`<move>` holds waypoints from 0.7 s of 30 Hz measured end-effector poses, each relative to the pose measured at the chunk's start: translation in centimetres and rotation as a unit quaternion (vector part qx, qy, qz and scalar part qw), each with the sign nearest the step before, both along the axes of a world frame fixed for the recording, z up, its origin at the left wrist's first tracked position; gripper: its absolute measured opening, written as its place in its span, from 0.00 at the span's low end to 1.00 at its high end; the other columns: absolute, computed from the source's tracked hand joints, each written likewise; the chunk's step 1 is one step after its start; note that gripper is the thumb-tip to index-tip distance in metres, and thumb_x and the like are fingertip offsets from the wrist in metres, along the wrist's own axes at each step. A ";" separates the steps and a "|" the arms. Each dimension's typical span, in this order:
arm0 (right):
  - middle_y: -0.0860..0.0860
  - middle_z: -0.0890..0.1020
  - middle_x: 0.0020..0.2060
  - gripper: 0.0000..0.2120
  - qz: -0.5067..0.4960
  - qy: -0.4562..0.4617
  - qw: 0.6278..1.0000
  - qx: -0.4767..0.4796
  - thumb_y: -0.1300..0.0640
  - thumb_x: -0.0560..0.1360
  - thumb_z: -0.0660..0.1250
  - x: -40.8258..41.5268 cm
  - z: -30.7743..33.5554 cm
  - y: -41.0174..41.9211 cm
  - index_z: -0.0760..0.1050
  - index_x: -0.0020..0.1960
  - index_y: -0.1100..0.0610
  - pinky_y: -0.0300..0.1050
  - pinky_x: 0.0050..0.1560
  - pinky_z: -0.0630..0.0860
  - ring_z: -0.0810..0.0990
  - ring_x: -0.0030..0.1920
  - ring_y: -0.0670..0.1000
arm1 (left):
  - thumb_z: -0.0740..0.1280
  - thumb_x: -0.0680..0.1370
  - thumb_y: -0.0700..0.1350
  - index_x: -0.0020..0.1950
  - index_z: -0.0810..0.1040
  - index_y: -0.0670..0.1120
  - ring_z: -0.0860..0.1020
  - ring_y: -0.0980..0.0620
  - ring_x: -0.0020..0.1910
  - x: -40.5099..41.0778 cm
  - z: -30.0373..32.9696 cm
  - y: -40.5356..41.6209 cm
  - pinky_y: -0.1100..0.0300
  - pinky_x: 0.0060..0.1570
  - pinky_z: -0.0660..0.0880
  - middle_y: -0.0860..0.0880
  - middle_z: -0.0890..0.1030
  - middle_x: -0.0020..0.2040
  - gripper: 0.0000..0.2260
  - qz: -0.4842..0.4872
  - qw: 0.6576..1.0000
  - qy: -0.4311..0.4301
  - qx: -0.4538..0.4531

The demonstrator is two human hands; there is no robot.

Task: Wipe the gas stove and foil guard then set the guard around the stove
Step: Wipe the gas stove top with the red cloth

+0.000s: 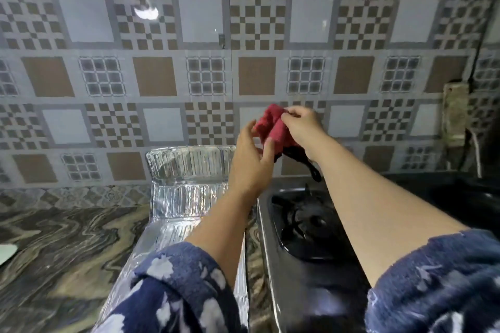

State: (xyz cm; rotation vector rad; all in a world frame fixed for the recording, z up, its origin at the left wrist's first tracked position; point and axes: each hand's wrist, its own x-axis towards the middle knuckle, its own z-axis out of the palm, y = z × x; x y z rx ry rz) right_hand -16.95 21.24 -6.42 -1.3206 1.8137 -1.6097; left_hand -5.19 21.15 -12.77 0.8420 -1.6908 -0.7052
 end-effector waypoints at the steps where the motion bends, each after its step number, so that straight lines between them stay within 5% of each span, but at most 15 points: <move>1: 0.53 0.81 0.55 0.13 0.002 0.019 1.000 0.020 0.56 0.77 0.62 -0.2 -1.1 1.8 0.77 0.59 0.54 0.51 0.57 0.77 0.79 0.54 0.54 | 0.57 0.79 0.56 0.72 0.61 0.53 0.78 0.54 0.56 0.1 -1.5 1.4 0.49 0.59 0.76 0.50 0.73 0.65 0.23 0.013 1.000 -0.012 0.015; 7: 0.51 0.79 0.47 0.10 0.015 0.105 0.984 0.140 0.58 0.77 0.62 -0.7 -7.8 11.0 0.78 0.55 0.55 0.43 0.45 0.72 0.77 0.47 0.51 | 0.55 0.82 0.53 0.64 0.72 0.46 0.72 0.46 0.64 2.1 -9.6 8.1 0.49 0.61 0.70 0.46 0.74 0.63 0.16 0.044 0.963 -0.265 0.028; 12: 0.51 0.80 0.45 0.09 0.018 0.197 0.956 0.215 0.57 0.73 0.64 -0.6 -12.9 15.9 0.79 0.52 0.53 0.44 0.46 0.74 0.78 0.47 0.53 | 0.52 0.81 0.55 0.73 0.64 0.49 0.57 0.53 0.77 3.3 -13.7 12.6 0.48 0.73 0.54 0.51 0.61 0.77 0.22 -0.019 0.924 -0.382 0.017; 16: 0.52 0.77 0.60 0.14 -0.003 0.316 0.919 0.236 0.52 0.77 0.59 -1.3 -17.3 18.6 0.74 0.61 0.49 0.50 0.59 0.69 0.73 0.60 0.58 | 0.48 0.83 0.55 0.79 0.50 0.47 0.43 0.55 0.78 3.3 -15.6 14.6 0.44 0.74 0.41 0.52 0.46 0.80 0.26 -0.028 0.885 -0.463 0.048; 18: 0.46 0.69 0.70 0.18 -0.036 0.413 0.883 0.222 0.46 0.80 0.53 -1.6 -18.1 19.6 0.68 0.68 0.43 0.54 0.65 0.62 0.64 0.67 0.56 | 0.46 0.83 0.56 0.79 0.47 0.48 0.42 0.55 0.78 3.2 -15.9 14.8 0.43 0.74 0.40 0.52 0.44 0.80 0.27 -0.027 0.880 -0.471 0.052; 21: 0.46 0.59 0.76 0.20 0.032 0.450 0.877 0.163 0.45 0.81 0.50 -1.0 -18.4 20.2 0.62 0.73 0.41 0.55 0.73 0.51 0.55 0.75 0.52 | 0.42 0.83 0.57 0.79 0.45 0.49 0.40 0.57 0.78 3.3 -16.2 14.9 0.43 0.75 0.39 0.53 0.43 0.80 0.26 -0.023 0.881 -0.470 0.052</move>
